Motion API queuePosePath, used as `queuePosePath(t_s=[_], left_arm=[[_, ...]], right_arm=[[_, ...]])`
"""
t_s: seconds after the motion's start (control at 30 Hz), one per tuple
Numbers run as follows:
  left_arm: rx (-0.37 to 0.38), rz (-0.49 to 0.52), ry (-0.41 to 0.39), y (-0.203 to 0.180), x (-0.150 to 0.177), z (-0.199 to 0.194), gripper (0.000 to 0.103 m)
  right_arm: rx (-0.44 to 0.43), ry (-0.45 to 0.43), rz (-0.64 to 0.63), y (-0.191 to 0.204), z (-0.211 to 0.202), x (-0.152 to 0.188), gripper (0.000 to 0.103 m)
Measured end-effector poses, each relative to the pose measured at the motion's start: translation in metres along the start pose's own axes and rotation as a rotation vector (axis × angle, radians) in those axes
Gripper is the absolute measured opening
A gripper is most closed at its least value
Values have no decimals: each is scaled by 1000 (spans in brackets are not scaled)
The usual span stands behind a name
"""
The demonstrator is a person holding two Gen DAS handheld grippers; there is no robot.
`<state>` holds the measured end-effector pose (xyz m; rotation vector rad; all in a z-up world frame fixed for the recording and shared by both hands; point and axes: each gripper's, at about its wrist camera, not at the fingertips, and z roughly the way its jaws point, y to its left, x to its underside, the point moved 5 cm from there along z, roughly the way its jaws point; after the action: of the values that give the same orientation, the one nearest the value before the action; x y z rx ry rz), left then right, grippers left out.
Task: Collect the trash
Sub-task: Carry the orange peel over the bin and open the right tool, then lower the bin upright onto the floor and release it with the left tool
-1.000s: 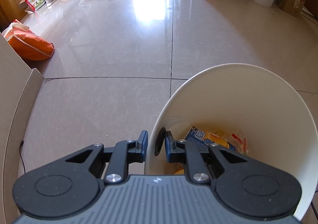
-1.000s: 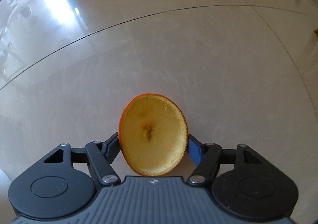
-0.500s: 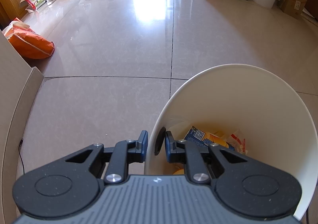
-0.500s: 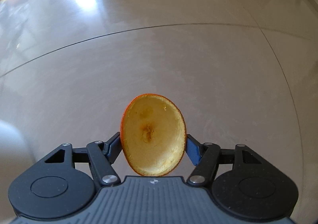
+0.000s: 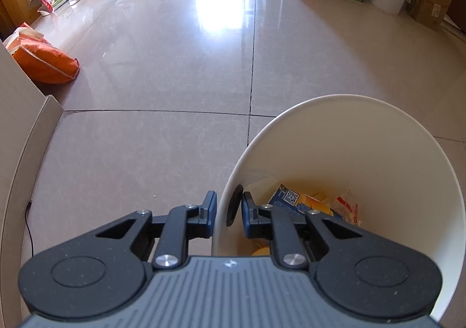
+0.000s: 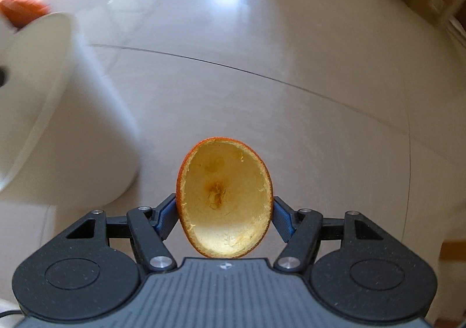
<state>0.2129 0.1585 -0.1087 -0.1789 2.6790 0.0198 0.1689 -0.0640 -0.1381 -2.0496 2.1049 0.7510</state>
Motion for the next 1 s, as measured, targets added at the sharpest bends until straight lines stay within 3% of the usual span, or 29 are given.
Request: queuePosePath(t_s=[0.2,0.33,0.4,0.53,0.63,0.67,1.0], left_arm=[[-11,15,-7,-2,0,0,15],[-10,11,-6,-2,0,0,15],[-10,12,-6,-2,0,0,15],[-4,12,-7,-1,0,1,15],[-1,18,-12,-1,1,0,15],[-1,20,-11,-1,1,0,15],[-2,13,-7,-1,2,0,15]], right_arm=[[-142,-150,-84,53,-75,-25,71],[-233,-201,-98,83,-82,-38,72],[-267,-207,-127,101,-79,-62,72],[-290,-219,-165,130,-70,-69,75],[-309,-248,-186,143,-74,-76,99],[-306,-271,-186,143,-78,-76,103],[-278,-224,-57,134,-62,-79,103]])
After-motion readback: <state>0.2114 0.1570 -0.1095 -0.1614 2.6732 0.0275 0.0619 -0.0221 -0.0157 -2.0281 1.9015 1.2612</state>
